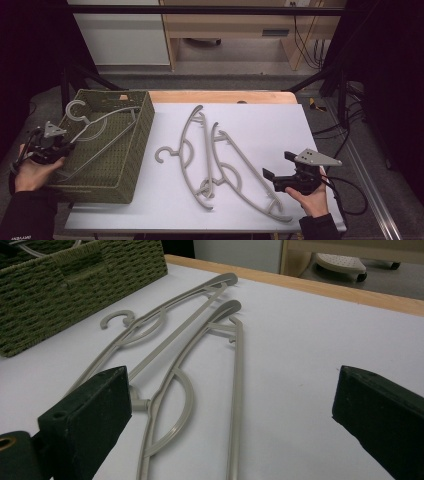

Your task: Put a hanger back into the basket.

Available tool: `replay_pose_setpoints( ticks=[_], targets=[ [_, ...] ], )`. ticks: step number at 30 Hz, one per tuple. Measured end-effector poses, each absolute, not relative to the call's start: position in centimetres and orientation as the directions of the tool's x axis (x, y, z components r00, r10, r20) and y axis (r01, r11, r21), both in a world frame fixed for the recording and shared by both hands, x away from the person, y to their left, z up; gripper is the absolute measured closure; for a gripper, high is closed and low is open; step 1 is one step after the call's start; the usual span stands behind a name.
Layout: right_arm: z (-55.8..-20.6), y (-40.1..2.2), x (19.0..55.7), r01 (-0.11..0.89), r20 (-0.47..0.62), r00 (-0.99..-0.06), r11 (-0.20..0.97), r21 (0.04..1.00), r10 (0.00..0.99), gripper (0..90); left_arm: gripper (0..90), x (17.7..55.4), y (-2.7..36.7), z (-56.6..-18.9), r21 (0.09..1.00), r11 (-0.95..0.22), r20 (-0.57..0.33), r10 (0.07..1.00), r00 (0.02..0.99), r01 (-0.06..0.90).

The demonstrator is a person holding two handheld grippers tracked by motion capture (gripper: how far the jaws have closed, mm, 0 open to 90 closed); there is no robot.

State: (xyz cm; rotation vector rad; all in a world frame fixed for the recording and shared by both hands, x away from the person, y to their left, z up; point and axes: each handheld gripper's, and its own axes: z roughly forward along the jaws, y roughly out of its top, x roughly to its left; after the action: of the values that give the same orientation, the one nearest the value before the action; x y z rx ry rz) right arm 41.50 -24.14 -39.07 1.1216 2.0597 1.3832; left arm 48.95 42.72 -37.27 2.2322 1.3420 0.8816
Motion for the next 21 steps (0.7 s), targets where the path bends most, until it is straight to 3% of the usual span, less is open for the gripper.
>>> replay_pose_setpoints(
  ticks=[6,11,21],
  targets=[
    [-39.0,-24.2,41.5,0.388,0.097,-0.589,0.176,0.905,0.802,2.8,79.6,49.5,42.5,-37.6,0.575,-0.456,0.306,0.890,0.339,0.680],
    [-39.0,-24.2,41.4,0.387,0.099,-0.593,0.175,0.906,0.799,3.1,72.0,49.4,42.7,-37.2,0.585,-0.435,0.297,0.900,0.319,0.685],
    [-38.7,-24.4,41.3,0.380,0.103,-0.590,0.162,0.911,0.801,3.6,41.9,47.3,42.6,-35.2,0.730,-0.345,0.196,0.933,0.302,0.591]
  ],
)
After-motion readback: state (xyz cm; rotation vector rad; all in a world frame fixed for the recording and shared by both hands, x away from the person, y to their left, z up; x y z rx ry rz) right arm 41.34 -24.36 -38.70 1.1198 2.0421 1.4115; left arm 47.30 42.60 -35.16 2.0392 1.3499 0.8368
